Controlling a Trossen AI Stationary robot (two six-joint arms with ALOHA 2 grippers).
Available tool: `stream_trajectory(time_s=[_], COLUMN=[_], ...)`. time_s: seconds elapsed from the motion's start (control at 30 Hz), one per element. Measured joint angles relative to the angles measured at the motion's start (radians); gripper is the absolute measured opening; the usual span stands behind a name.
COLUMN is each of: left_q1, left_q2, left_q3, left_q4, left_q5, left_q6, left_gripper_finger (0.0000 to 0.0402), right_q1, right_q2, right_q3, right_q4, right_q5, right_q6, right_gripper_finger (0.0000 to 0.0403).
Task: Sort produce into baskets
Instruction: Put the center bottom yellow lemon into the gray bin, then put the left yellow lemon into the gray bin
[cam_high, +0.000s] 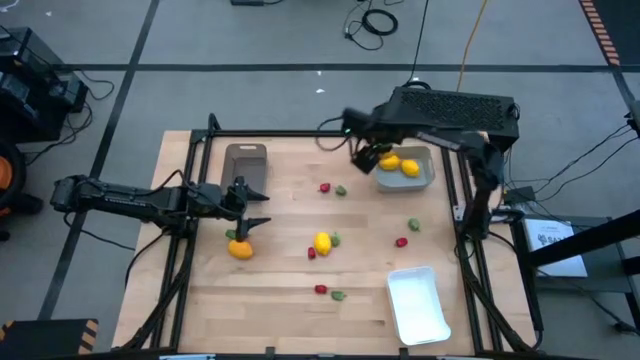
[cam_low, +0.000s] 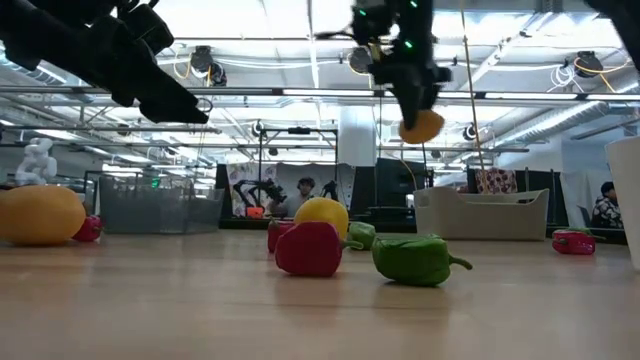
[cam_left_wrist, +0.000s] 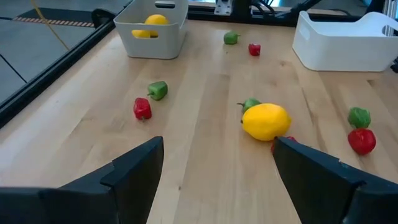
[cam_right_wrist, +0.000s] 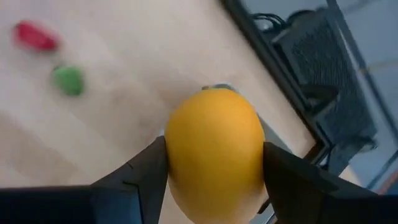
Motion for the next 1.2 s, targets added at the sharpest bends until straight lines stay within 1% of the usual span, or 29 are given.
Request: stream_trajectory(time_s=[0.13,0.27,0.43,0.63,0.7,0.8,0.97,1.07,1.2], left_q1=[0.0,-0.002,-0.007,-0.008,-0.012,-0.026,-0.052,-0.053,-0.053], left_q2=[0.0,0.0,0.0,0.0,0.0,0.0,0.0,0.0,0.0], left_q3=[0.0,0.0,0.0,0.0,0.0,0.0,0.0,0.0,0.0], left_q4=[0.0,-0.008,-0.007,-0.013,-0.037,-0.09,-0.119,-0.103,-0.119], left_q5=[0.0,0.0,0.0,0.0,-0.001,-0.001,-0.05,-0.092,-0.096], left_q6=[-0.005,-0.028,-0.03,-0.051,-0.074,-0.093,-0.099,-0.076,-0.082], left_gripper_finger=[0.0309,0.0309,0.0309,0.0309,0.0309,0.0309,0.0309,0.0309,0.0309], right_q1=[-0.06,-0.085,-0.087,-0.107,-0.118,-0.137,-0.166,-0.172,-0.172], right_q2=[-0.105,-0.178,-0.213,-0.214,-0.214,-0.214,-0.214,-0.214,-0.214], right_q3=[-0.185,-0.342,-0.46,-0.504,-0.504,-0.504,-0.504,-0.504,-0.504], right_q4=[0.09,0.156,0.21,0.315,0.331,0.353,0.335,0.289,0.281], right_q5=[-0.045,-0.06,-0.114,-0.115,-0.12,-0.158,-0.197,-0.201,-0.193], right_q6=[0.016,0.014,0.007,-0.026,-0.022,0.003,0.005,0.006,0.002], right_gripper_finger=[0.0217,0.0217,0.0217,0.022,0.023,0.0254,0.0291,0.0299,0.0301])
